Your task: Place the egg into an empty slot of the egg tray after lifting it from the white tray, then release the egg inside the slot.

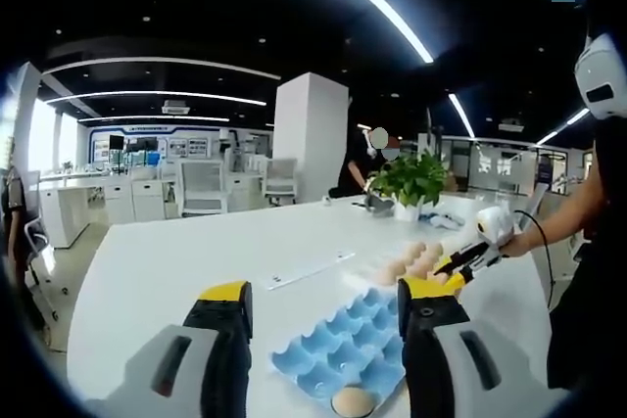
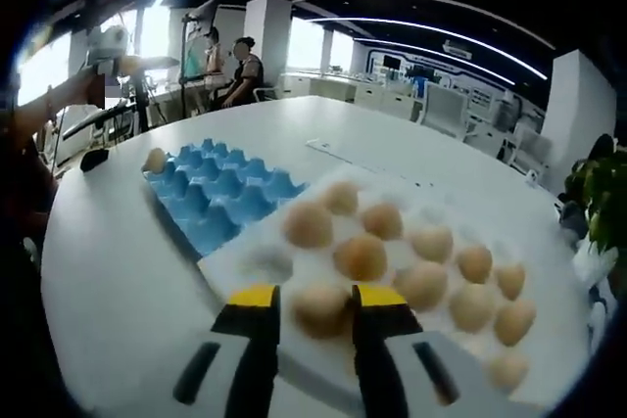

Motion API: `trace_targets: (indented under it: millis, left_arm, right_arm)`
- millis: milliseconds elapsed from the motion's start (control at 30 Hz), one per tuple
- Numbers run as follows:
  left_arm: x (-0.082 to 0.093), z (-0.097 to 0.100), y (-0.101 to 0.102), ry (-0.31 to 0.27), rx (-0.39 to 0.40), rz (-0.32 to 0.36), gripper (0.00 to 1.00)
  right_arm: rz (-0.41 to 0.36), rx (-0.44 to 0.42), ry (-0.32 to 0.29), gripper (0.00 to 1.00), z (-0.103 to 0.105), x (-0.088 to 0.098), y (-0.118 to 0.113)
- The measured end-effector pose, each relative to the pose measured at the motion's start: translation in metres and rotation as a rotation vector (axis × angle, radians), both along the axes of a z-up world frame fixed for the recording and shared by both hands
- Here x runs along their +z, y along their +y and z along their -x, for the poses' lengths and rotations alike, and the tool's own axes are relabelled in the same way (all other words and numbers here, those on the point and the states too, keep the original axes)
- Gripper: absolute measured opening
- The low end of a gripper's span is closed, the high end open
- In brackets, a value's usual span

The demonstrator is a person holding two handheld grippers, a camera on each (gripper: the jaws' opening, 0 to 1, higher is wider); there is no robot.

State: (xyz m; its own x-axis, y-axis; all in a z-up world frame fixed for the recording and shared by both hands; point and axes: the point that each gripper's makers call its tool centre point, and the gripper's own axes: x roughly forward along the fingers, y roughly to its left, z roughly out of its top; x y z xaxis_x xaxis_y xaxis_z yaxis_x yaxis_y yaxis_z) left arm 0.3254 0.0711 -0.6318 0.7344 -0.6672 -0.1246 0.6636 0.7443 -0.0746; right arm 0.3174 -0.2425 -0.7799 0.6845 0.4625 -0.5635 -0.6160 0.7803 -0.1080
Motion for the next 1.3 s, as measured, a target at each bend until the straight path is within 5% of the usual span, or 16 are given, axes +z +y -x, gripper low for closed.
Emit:
trace_targets:
  millis: [267, 367, 700, 900, 1000, 1300]
  left_arm:
    - [0.002, 0.000, 0.001, -0.003, 0.002, 0.000, 0.60]
    - [0.002, 0.000, 0.001, -0.005, 0.003, -0.001, 0.60]
    - [0.006, -0.002, 0.001, -0.015, 0.010, -0.010, 0.58]
    - [0.007, -0.003, 0.000, -0.016, 0.008, -0.007, 0.57]
    - [0.007, -0.004, 0.000, -0.018, 0.006, -0.003, 0.57]
    - [0.009, -0.004, 0.001, -0.022, 0.004, -0.001, 0.56]
  right_arm:
    - [-0.026, -0.009, 0.061, 0.26, -0.003, -0.003, -0.003]
    - [0.041, 0.078, 0.100, 0.27, -0.002, -0.006, -0.001]
    - [0.091, 0.146, 0.170, 0.26, -0.003, -0.009, 0.001]
    - [0.101, 0.119, 0.145, 0.23, 0.000, -0.004, 0.000]
    - [0.164, 0.150, 0.103, 0.23, 0.001, 0.002, 0.001]
    - [0.126, 0.110, 0.073, 0.23, -0.002, 0.024, -0.006]
